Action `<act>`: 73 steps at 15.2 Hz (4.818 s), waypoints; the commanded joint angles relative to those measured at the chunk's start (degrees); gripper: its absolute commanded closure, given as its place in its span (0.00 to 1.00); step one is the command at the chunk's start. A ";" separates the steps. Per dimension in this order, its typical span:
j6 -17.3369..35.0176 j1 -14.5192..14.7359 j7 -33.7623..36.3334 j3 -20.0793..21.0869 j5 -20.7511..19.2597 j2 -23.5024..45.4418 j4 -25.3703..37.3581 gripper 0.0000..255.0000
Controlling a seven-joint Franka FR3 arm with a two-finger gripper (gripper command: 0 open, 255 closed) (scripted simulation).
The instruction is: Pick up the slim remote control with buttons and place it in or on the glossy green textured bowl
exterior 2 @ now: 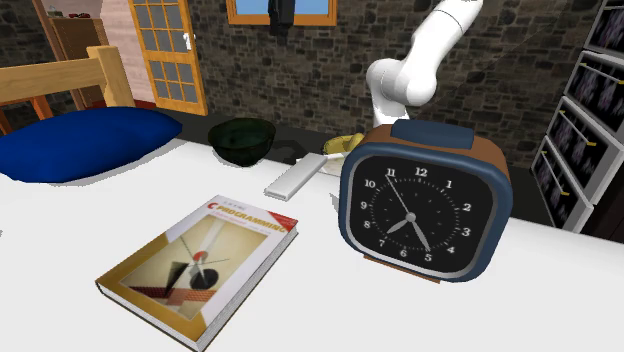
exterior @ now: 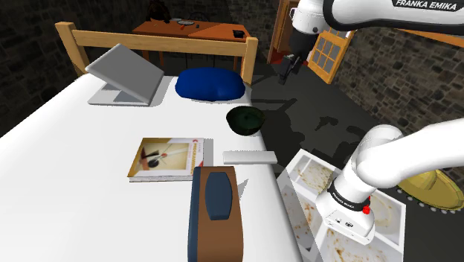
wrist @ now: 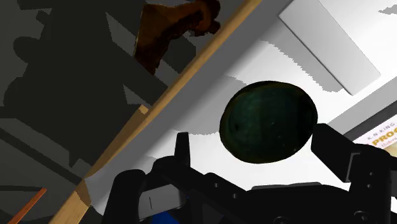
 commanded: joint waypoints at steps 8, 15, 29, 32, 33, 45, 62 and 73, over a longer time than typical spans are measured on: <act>9.88 5.01 -4.94 0.76 2.64 3.31 -8.56 0.00; 20.11 10.30 -10.18 1.90 5.48 8.58 -15.55 0.00; 37.48 16.65 -16.57 3.98 9.08 20.36 -23.49 0.00; 40.06 16.54 -16.44 4.12 8.94 22.12 -24.33 0.00; 40.06 16.54 -16.44 4.12 8.94 22.11 -24.33 0.00; 40.03 16.54 -16.44 4.12 8.95 22.09 -24.33 1.00; 27.49 16.82 -17.03 3.35 9.23 14.73 -19.12 1.00; 17.77 16.82 -17.27 2.79 9.11 11.07 -13.07 1.00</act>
